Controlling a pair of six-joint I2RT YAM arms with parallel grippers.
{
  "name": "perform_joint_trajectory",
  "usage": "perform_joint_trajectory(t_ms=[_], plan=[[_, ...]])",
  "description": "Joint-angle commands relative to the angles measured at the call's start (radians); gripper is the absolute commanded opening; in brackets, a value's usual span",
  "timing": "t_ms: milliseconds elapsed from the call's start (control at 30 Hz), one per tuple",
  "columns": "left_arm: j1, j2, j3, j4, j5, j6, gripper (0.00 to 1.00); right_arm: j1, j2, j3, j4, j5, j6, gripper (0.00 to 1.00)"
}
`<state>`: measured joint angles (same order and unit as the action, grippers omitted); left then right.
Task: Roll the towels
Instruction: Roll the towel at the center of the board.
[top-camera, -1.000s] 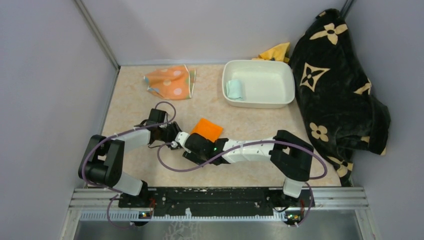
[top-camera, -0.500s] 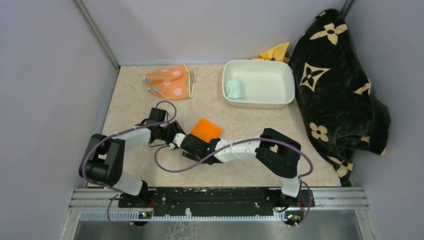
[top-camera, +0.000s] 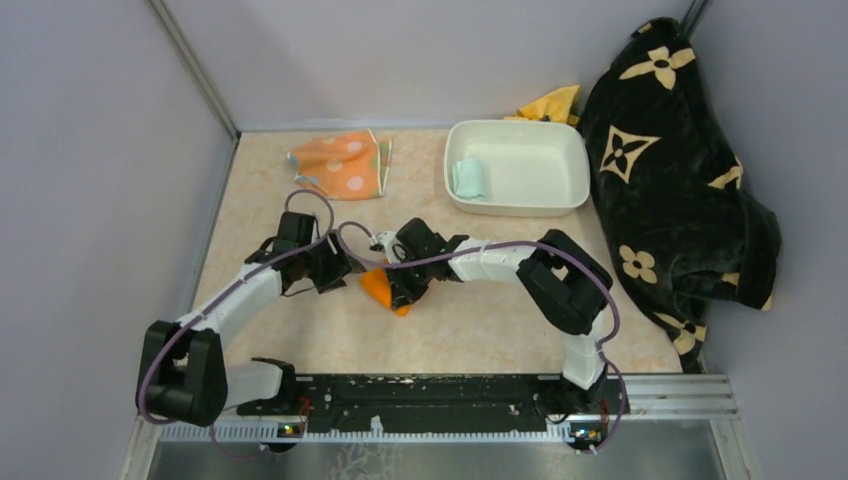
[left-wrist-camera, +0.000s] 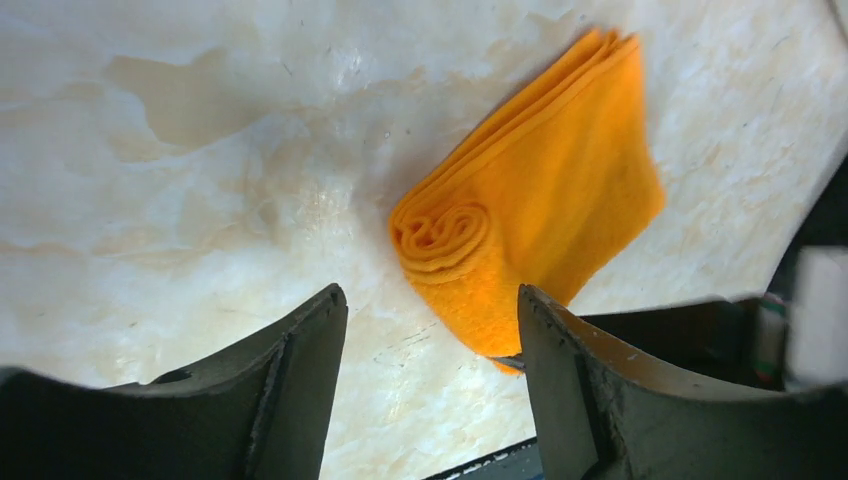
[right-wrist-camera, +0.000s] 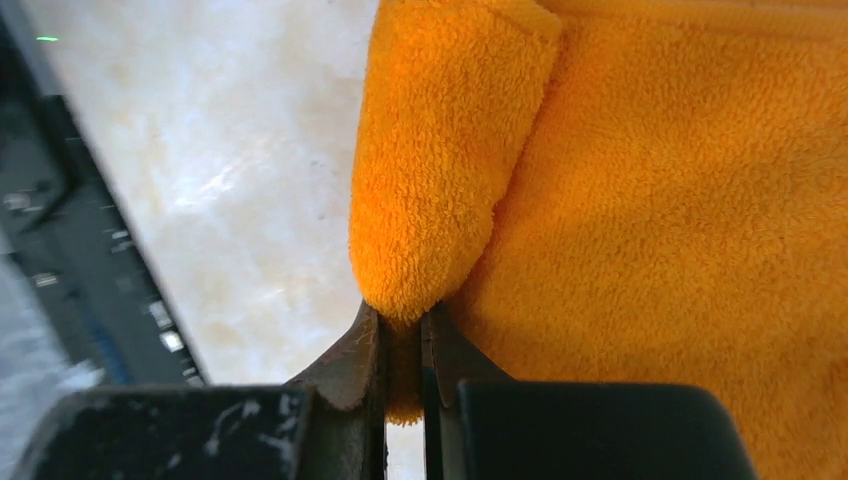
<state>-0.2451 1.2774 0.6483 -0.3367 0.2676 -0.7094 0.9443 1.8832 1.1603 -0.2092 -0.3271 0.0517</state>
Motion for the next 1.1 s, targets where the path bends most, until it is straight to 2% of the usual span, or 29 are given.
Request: perform_joint_trajectory(t_ms=[0,133,233,400,533,633,733,800,1033,1067], plan=[[0.009,-0.085,0.033,-0.119,-0.065,0.045,0.7,-0.066,0.067,0.004,0.047,-0.492,0.197,0.0],[0.009,-0.133,-0.021,-0.118,0.009,0.016,0.71,-0.14,0.123,-0.021,0.213,-0.65,0.39,0.0],[0.009,-0.148,-0.076,-0.072,0.062,-0.022,0.71,-0.178,0.155,-0.046,0.329,-0.711,0.526,0.0],[0.005,-0.106,-0.122,0.027,0.108,-0.063,0.69,-0.211,0.227,-0.025,0.276,-0.706,0.563,0.0],[-0.011,0.007,-0.105,0.1,0.11,-0.061,0.66,-0.213,0.225,-0.032,0.235,-0.657,0.541,0.03],[-0.025,0.086,-0.088,0.124,0.103,-0.055,0.63,-0.213,0.186,-0.052,0.207,-0.582,0.51,0.11],[-0.031,0.14,-0.086,0.121,0.087,-0.053,0.6,-0.208,0.098,-0.074,0.163,-0.488,0.458,0.26],[-0.033,0.157,-0.095,0.115,0.072,-0.053,0.58,-0.199,0.03,-0.077,0.11,-0.395,0.405,0.32],[-0.035,0.182,-0.108,0.093,0.024,-0.039,0.58,-0.065,-0.191,-0.031,-0.086,0.104,0.193,0.42],[-0.037,0.187,-0.105,0.09,0.022,-0.036,0.58,-0.035,-0.208,-0.021,-0.101,0.174,0.167,0.49]])
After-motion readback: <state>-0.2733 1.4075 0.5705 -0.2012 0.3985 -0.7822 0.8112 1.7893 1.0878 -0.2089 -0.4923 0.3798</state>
